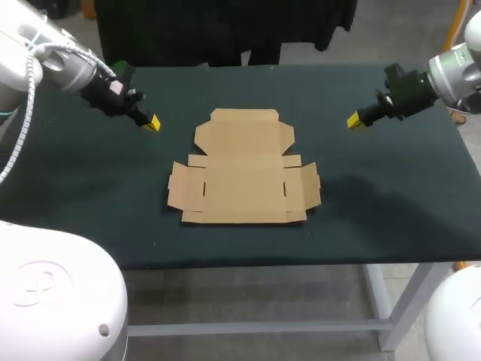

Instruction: Assemble the packaging by folding the flat box into shape, placing the metal phone stand inside, and closing the box properly

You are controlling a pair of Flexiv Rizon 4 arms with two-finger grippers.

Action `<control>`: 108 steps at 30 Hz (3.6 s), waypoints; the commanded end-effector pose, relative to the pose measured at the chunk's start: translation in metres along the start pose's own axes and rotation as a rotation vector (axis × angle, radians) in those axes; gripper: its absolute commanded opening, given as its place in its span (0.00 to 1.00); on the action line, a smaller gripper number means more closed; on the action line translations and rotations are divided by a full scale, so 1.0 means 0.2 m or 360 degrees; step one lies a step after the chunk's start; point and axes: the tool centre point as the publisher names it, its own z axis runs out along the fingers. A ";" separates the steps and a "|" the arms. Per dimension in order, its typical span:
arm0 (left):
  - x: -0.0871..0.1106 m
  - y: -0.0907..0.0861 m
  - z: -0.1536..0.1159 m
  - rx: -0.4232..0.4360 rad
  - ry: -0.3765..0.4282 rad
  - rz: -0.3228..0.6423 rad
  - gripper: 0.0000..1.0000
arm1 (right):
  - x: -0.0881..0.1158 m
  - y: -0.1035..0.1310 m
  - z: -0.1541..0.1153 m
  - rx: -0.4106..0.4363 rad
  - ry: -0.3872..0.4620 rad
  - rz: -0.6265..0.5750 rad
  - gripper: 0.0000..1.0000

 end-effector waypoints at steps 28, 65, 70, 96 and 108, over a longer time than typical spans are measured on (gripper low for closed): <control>-0.14 -0.02 0.30 -0.0151 0.0077 0.0005 0.00 | -0.14 0.04 0.35 0.0213 0.0086 -0.0051 0.00; -0.19 0.00 0.52 -0.0015 0.0060 0.0079 0.00 | -0.17 0.06 0.59 0.0318 0.0166 -0.0220 0.00; -0.20 0.01 0.53 0.0005 0.0075 0.0080 0.00 | -0.18 0.08 0.61 0.0328 0.0176 -0.0225 0.00; -0.18 0.03 0.57 -0.0061 0.0145 0.0050 0.00 | -0.19 0.02 0.70 0.0381 0.0226 -0.0267 0.00; -0.18 0.04 0.57 -0.0084 0.0165 0.0049 0.00 | -0.19 -0.03 0.74 0.0393 0.0248 -0.0276 0.00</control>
